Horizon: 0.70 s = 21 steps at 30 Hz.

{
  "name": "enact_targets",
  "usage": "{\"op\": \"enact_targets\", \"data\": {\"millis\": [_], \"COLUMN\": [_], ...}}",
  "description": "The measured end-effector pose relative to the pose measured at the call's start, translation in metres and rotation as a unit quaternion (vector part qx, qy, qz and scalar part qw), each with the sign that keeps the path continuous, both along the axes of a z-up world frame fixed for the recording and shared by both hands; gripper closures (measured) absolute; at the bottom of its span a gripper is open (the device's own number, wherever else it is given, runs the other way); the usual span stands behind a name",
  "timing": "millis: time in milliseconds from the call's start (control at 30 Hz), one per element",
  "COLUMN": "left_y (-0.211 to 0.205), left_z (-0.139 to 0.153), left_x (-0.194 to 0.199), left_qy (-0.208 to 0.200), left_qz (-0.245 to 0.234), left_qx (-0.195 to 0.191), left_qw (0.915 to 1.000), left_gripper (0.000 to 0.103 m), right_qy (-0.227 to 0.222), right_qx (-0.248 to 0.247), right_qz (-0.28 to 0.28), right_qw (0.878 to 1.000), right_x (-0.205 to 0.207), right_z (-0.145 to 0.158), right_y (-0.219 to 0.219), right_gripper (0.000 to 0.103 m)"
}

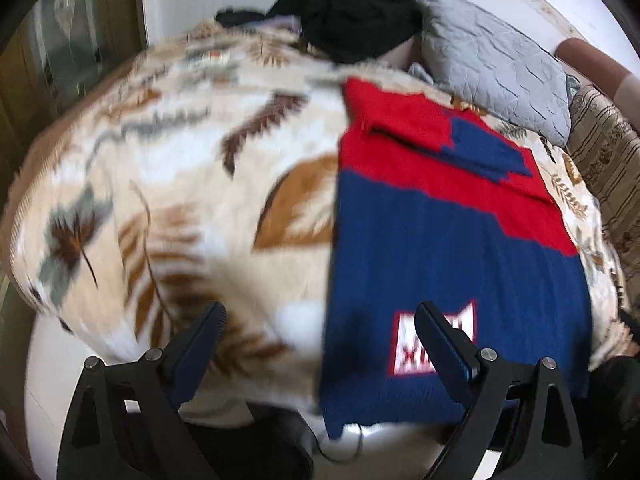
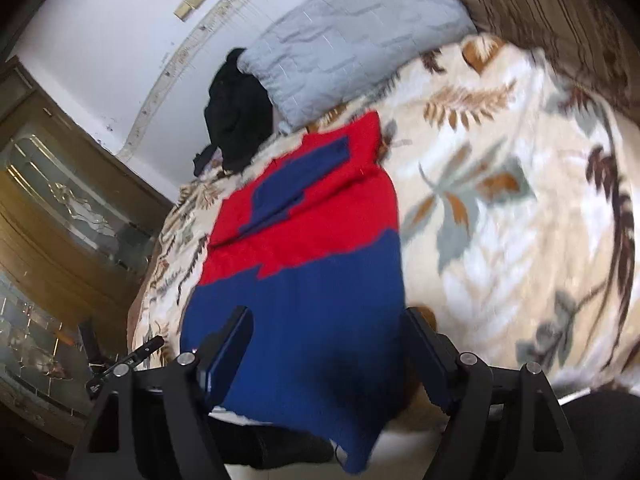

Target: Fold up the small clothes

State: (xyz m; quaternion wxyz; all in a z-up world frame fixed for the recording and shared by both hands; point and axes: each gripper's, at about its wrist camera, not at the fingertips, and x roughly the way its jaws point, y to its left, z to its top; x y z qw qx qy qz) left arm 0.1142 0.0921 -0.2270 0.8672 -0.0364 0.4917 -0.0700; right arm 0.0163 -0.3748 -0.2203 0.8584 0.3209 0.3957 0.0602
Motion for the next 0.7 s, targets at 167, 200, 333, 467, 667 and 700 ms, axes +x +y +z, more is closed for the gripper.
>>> {"op": "enact_targets", "data": {"millis": [167, 200, 333, 467, 667, 700], "left_y": [-0.003, -0.006, -0.010, -0.014, -0.017, -0.017], "left_z": [-0.016, -0.020, -0.031, -0.045, -0.065, -0.067], "left_x": [-0.008, -0.008, -0.008, -0.009, -0.012, -0.013], "left_qy": [0.037, 0.046, 0.077, 0.112, 0.151, 0.154], "left_qz": [-0.024, -0.030, -0.045, -0.058, -0.049, -0.049], "left_qx": [0.012, 0.014, -0.002, -0.012, -0.006, -0.009], "left_qw": [0.9989, 0.9984, 0.9960, 0.9920, 0.9873, 0.9868], "left_gripper": [0.008, 0.008, 0.008, 0.008, 0.008, 0.008], "right_qy": [0.045, 0.056, 0.089, 0.132, 0.187, 0.193], "right_qx": [0.030, 0.040, 0.096, 0.097, 0.055, 0.058], "right_qz": [0.009, 0.009, 0.014, 0.027, 0.032, 0.033], "right_qw": [0.999, 0.998, 0.991, 0.986, 0.980, 0.979], "right_x": [-0.009, -0.011, -0.015, -0.014, 0.000, 0.002], "right_z": [-0.024, -0.031, -0.053, -0.070, -0.094, -0.096], "right_y": [-0.002, -0.003, 0.001, 0.019, 0.044, 0.048], "right_gripper": [0.023, 0.023, 0.023, 0.023, 0.025, 0.028]}}
